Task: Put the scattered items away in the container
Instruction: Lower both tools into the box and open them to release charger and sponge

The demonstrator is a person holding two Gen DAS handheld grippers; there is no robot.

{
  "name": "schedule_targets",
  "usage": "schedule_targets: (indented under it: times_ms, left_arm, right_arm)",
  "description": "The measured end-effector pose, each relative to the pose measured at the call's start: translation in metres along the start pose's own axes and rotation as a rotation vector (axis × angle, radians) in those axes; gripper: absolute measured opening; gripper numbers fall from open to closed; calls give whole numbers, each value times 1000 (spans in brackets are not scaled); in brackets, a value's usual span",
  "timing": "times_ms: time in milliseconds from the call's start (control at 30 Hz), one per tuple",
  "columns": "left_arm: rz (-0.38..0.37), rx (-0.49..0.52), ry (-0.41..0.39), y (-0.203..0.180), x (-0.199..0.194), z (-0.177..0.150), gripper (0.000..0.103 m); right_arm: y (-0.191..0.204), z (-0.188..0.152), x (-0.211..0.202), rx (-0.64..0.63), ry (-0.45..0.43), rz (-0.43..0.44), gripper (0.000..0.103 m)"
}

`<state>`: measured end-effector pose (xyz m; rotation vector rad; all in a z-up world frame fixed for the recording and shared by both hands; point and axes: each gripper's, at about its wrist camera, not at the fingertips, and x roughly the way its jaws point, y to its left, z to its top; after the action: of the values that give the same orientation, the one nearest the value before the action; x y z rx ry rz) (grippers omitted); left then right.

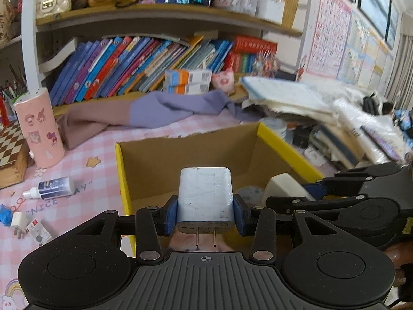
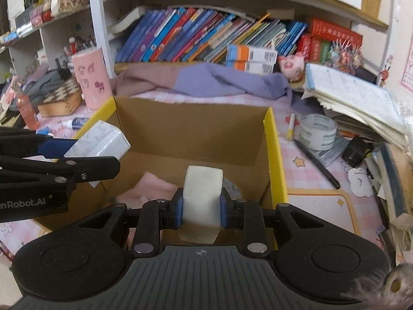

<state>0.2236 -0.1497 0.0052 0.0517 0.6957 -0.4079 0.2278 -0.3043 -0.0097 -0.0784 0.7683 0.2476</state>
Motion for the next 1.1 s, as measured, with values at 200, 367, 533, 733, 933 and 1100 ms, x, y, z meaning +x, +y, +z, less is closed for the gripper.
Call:
schedule_targets:
  times_ms: [200,367,533,733,933,1100]
  left_arm:
    - [29,25,91,0,23,-1,42]
    - [22,36,117,-4,29,-3,42]
    - [37,56,119,-8,30,-3,42]
    - [30,35,65,-8,22,-1,45]
    - [58,34,-4,-11,7,4,53]
    - [80,26,-33,-12,-8,-2,64]
  right_arm:
    - [-3,0,21,-19,68,18,25]
    - [-4,-1,29,-30,103,36,25]
    - [-4,-3,34,-37,126,42,25]
    - [-5,-2,32,-34,115,36,25]
    - [-5,2,19,-19,33,13,33]
    - [0,0,9,-7,7,-4,45]
